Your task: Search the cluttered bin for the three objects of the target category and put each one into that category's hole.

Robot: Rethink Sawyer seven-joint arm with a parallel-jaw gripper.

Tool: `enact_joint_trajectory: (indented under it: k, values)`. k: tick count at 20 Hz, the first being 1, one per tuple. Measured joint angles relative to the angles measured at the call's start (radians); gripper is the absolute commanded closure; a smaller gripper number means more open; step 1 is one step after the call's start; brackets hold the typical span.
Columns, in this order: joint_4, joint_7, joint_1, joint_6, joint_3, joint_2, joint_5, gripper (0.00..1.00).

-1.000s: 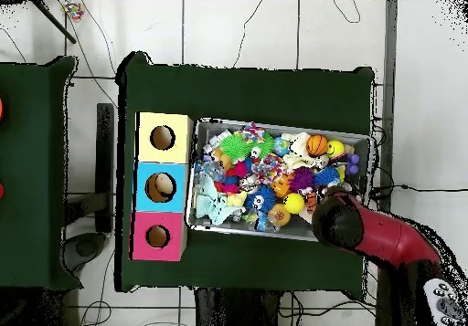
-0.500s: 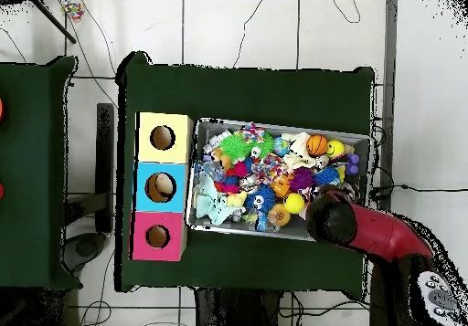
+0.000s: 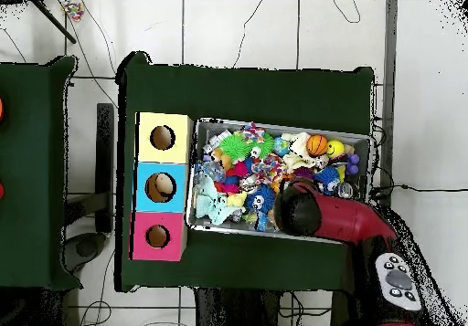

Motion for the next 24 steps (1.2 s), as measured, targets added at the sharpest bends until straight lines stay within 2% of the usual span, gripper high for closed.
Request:
enact_joint_trajectory:
  k: [5, 9, 11, 13, 15, 18, 24]
  values:
    - [-0.002, 0.0, 0.012, 0.004, 0.003, 0.003, 0.009, 0.0]
    - [-0.001, 0.0, -0.012, -0.003, 0.01, 0.017, 0.009, 0.0]
    - [0.002, 0.0, -0.058, -0.036, 0.016, 0.049, 0.007, 0.0]
    - [0.004, 0.0, -0.075, -0.05, 0.015, 0.064, 0.003, 0.0]
    - [0.01, 0.0, -0.116, -0.098, 0.013, 0.113, -0.008, 0.0]
    - [0.012, 0.0, -0.131, -0.156, 0.014, 0.134, -0.009, 0.0]
    - [0.047, 0.0, -0.098, -0.353, -0.023, 0.177, -0.007, 0.0]
